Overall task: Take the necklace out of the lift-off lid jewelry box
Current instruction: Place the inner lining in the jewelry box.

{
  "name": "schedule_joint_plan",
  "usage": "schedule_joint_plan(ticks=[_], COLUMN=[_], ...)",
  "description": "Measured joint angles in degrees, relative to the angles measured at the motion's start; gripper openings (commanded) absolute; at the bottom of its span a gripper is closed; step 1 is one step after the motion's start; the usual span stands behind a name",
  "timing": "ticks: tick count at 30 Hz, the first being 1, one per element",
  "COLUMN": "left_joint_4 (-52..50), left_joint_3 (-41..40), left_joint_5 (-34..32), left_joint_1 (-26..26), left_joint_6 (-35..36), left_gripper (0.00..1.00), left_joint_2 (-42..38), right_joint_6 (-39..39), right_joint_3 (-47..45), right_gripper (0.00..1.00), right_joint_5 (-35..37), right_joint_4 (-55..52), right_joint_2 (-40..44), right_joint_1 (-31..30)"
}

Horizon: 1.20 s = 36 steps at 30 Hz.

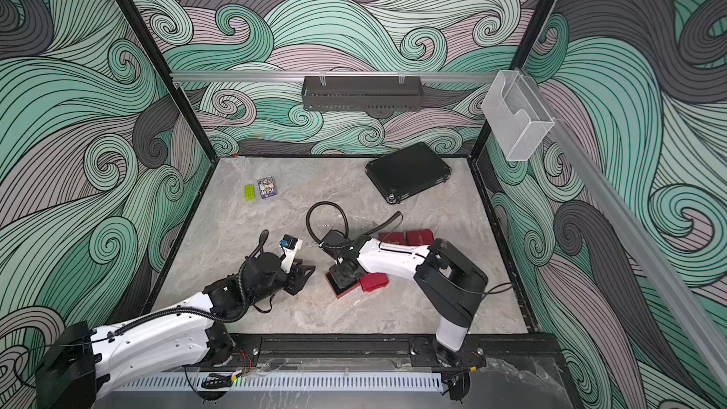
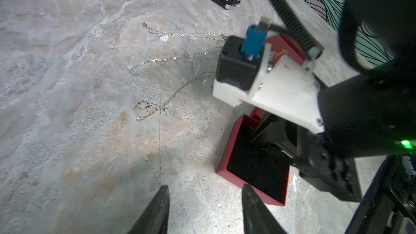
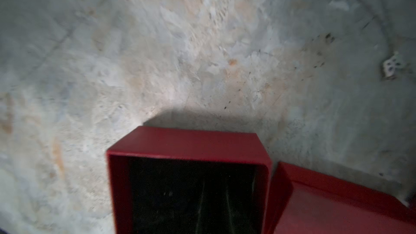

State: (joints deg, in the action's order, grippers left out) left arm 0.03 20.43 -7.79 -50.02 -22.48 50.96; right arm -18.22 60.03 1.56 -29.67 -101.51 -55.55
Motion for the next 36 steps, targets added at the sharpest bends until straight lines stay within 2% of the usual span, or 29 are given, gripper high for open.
schedule_joint_plan(ticks=[8, 15, 19, 24, 32, 36], left_joint_4=[-1.0, -1.0, -1.0, -1.0, -1.0, -1.5], left_joint_3=[-0.3, -0.5, -0.6, -0.6, -0.6, -0.6], left_joint_5=[-0.8, -0.8, -0.8, -0.8, -0.8, -0.8], left_joint_1=[0.0, 0.0, 0.0, 0.0, 0.0, 0.0], left_joint_6=[0.0, 0.0, 0.0, 0.0, 0.0, 0.0], left_gripper=[0.51, 0.51, 0.51, 0.51, 0.51, 0.53], left_joint_2=[-0.3, -0.1, -0.1, 0.0, 0.4, 0.7], right_joint_6=[-0.3, -0.2, -0.2, -0.2, 0.3, 0.3], right_joint_3=[1.0, 1.4, 2.3, 2.3, 3.0, 3.3], right_gripper=[0.16, 0.17, 0.17, 0.17, 0.17, 0.20], right_joint_5=[-0.1, 0.7, 1.0, 0.5, -1.4, -2.7], right_joint_4=[0.1, -4.0, -6.2, -7.8, -7.5, -7.1], right_joint_2=[-0.2, 6.2, 6.8, 5.7, -0.9, -1.1], right_joint_1=[0.0, 0.0, 0.0, 0.0, 0.0, 0.2])
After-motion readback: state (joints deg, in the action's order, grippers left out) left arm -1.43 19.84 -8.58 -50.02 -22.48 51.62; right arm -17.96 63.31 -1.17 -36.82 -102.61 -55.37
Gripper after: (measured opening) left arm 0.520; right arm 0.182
